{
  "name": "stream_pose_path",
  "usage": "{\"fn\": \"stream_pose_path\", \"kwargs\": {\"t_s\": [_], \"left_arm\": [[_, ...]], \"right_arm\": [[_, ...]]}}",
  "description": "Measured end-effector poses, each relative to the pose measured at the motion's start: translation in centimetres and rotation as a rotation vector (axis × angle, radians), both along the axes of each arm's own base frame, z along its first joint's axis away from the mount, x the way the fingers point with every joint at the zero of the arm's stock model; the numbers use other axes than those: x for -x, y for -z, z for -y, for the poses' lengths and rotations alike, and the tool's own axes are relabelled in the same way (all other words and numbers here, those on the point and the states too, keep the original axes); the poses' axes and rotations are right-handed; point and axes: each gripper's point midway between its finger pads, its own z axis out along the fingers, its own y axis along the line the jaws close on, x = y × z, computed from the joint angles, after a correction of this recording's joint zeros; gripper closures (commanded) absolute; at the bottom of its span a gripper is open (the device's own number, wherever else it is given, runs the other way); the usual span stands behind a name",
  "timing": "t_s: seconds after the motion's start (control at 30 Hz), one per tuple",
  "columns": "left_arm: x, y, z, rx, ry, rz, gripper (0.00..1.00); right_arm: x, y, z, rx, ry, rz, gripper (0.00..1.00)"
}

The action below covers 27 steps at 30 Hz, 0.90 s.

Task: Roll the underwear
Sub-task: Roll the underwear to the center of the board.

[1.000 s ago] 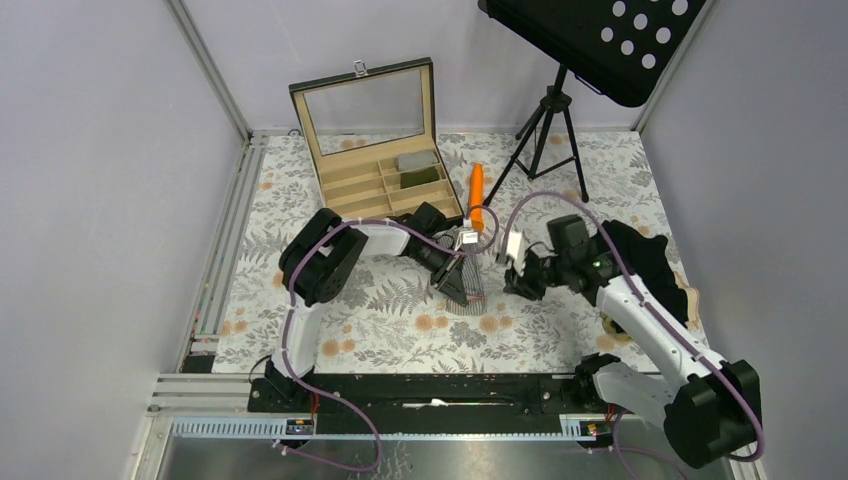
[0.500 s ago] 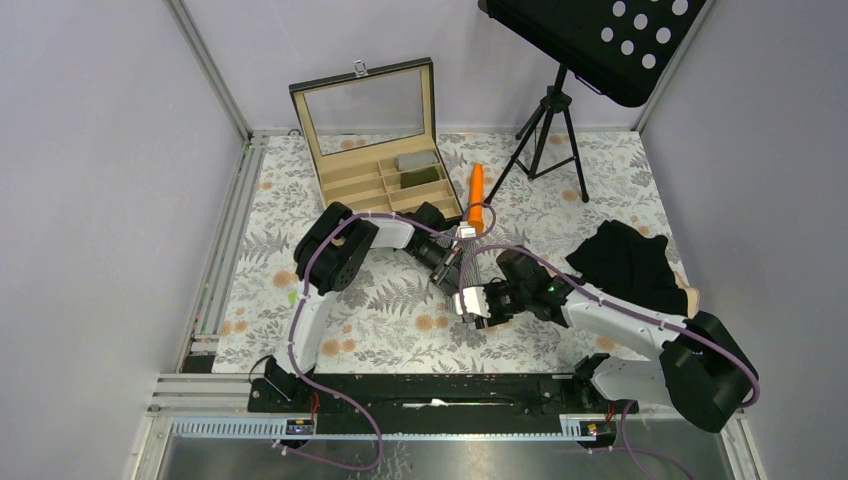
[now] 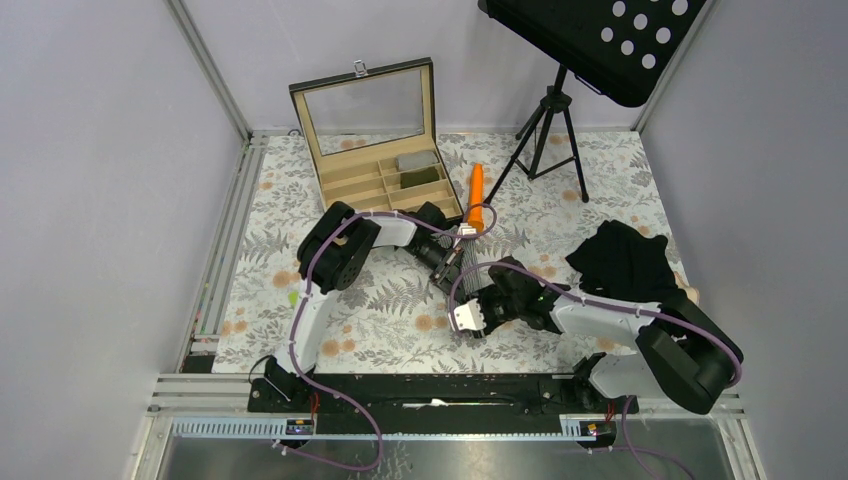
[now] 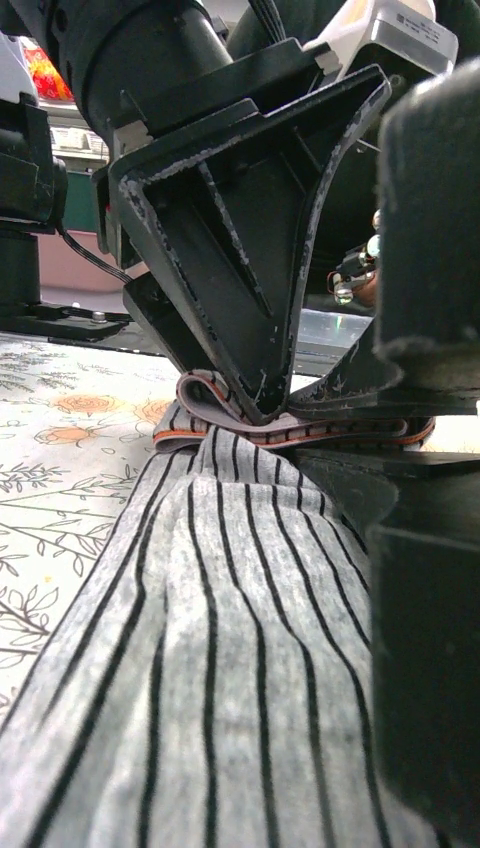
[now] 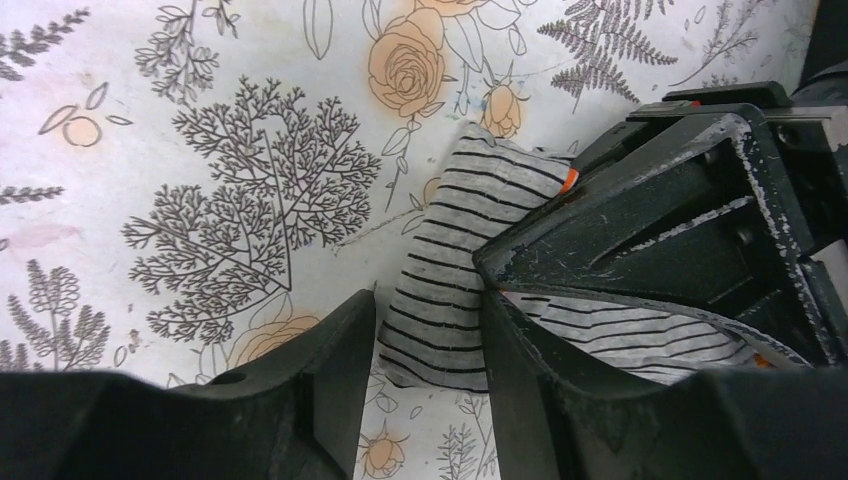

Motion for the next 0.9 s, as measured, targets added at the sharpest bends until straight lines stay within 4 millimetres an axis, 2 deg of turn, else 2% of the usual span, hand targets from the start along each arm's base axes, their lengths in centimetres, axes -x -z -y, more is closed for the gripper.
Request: {"fn": "stream_pose_path", "kwargs": {"t_s": [0.07, 0.2, 0.27, 0.43, 0.57, 0.63, 0.7, 0.8, 0.9], "left_arm": [[0.0, 0.0, -0.1, -0.005, 0.000, -0.003, 0.83], [-0.1, 0.1, -0.4, -0.022, -0.008, 0.004, 0.67], [-0.3, 0.1, -0.7, -0.037, -0.020, 0.045, 0.59], [-1.1, -1.8, -2.7, -0.111, -0.116, 0.280, 0.52], [-4.2, -5.2, -5.0, -0.140, -0.252, 0.530, 0.51], [-5.9, -7.3, -6.9, -0.154, -0.344, 0.715, 0.50], [-6.7, -9.0, -9.0, -0.177, -0.427, 0.869, 0.50], [-6.4, -10.7, -12.3, -0.221, -0.521, 1.079, 0.49], [-5.4, -11.6, -14.3, -0.228, -0.535, 1.213, 0.46]], "right_arm": [[-0.2, 0.1, -0.2, 0.003, -0.009, 0.041, 0.57], [-1.0, 0.5, -0.7, 0.019, -0.013, 0.093, 0.80], [-1.3, 0.5, -1.0, 0.020, -0.022, 0.108, 0.86], [-1.5, -0.1, -1.9, 0.056, -0.046, 0.056, 0.90], [-0.5, -0.4, -2.1, 0.096, -0.032, -0.100, 0.93], [0.1, -0.5, -2.1, 0.119, -0.024, -0.185, 0.95], [0.3, -0.5, -2.0, 0.133, -0.010, -0.265, 0.95], [0.1, -0.7, -1.6, 0.139, 0.037, -0.420, 0.94], [-0.9, -0.9, -1.2, 0.133, 0.116, -0.611, 0.94]]}}
